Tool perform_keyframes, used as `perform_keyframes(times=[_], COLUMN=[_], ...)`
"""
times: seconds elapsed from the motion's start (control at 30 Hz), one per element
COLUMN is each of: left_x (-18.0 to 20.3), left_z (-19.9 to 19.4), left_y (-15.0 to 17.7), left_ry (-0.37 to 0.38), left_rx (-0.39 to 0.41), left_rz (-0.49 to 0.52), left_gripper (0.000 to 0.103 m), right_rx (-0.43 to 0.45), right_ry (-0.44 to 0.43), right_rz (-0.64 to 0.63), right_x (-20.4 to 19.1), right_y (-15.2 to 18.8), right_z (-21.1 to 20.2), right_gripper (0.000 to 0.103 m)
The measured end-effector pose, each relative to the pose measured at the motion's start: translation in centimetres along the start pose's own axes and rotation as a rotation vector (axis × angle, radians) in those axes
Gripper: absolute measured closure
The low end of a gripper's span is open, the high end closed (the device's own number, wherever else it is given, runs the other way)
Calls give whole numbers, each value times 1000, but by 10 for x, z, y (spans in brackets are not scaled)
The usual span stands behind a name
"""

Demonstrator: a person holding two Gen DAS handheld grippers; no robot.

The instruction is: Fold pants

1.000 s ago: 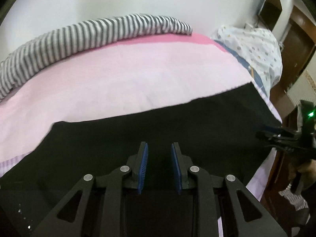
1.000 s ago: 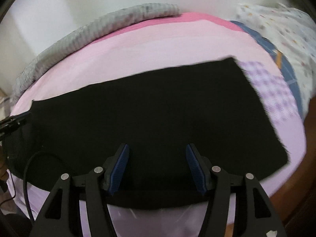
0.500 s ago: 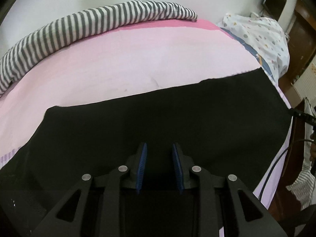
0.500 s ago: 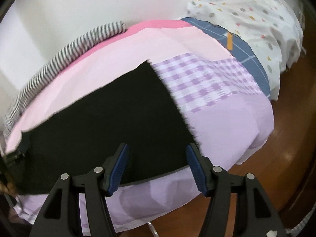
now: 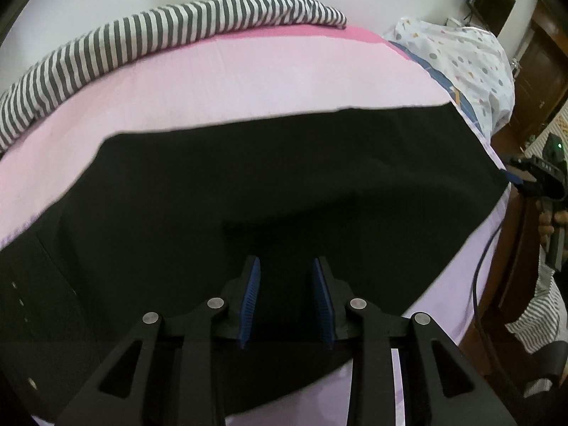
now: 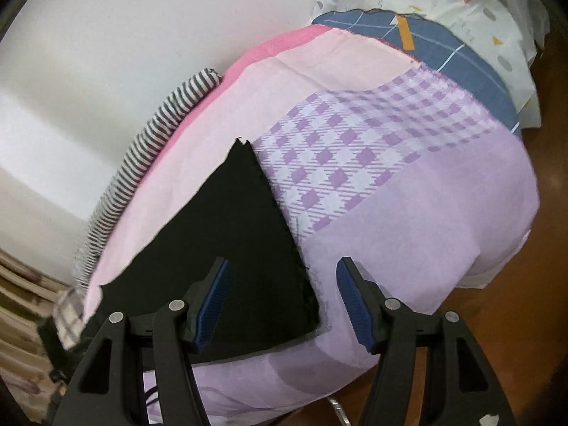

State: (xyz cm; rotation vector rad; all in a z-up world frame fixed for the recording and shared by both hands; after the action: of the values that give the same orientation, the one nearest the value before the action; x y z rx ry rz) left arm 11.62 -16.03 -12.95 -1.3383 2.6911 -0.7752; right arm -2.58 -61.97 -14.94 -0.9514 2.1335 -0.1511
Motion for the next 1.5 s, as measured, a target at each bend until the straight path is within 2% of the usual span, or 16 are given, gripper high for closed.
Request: perform_keyframes(times=[0.1,0.27,0.4,0.63,0.67,0.73,0.8,0.9,1.0,1.07,1.13,1.33,1.47,1.5], left_x=[9,15,15,18,19,19,21,21,21,20,20,23,21,21], left_z=[3,5,7,7,7,7,8,8,8,7,8,9,8,8], left_y=[7,10,11,13,13,14,14,14,14,14,15,15,14,14], left_ry=[10,9,11,4,2,1,3,2,11,18,22,15,28,30], left_rx=[-19,-29,-26,-10,-6,0,9,19,27,35,43,53,57,58], left_rz=[5,10,-2,17,21,26,30,34,27,21,23,47,37,35], left_gripper=[70,70,70,64,63,61,60,58,57,57,56,54,54,54], right_rx=[-32,-33,-38,13,17,24,31,39,49,59,58,31,22,20], right_ry=[-81,-172,-261,-253,-259,-286,-262,-224,-257,-271,-248,-110,-54,-52], right_rz=[24,96,180,246,255,277,290,286,316,331,320,287,294,299], right_x=[-1,5,7,-3,-5,-9,-14,-24,-30,-34,-39,-38,-25,-22], right_y=[8,21,29,23,22,21,19,15,11,8,6,10,28,32], right_z=[0,-4,3,21,22,24,27,29,25,22,22,27,16,14], right_gripper=[43,44,53,66,70,85,91,94,98,98,98,92,71,69])
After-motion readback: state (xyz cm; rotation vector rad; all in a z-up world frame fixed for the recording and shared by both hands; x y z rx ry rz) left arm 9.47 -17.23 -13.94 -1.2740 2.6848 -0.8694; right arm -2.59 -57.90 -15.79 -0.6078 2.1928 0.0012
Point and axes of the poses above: each gripper's, at about its wrist camera, not at the fingertips, and z roughly the way its jaws point, x to its right, y to its underside, the point moved 4 cm from there along z, roughly the way its jaws point, and after that the axes turned 2 degrees about y, right-handed, at the moved point
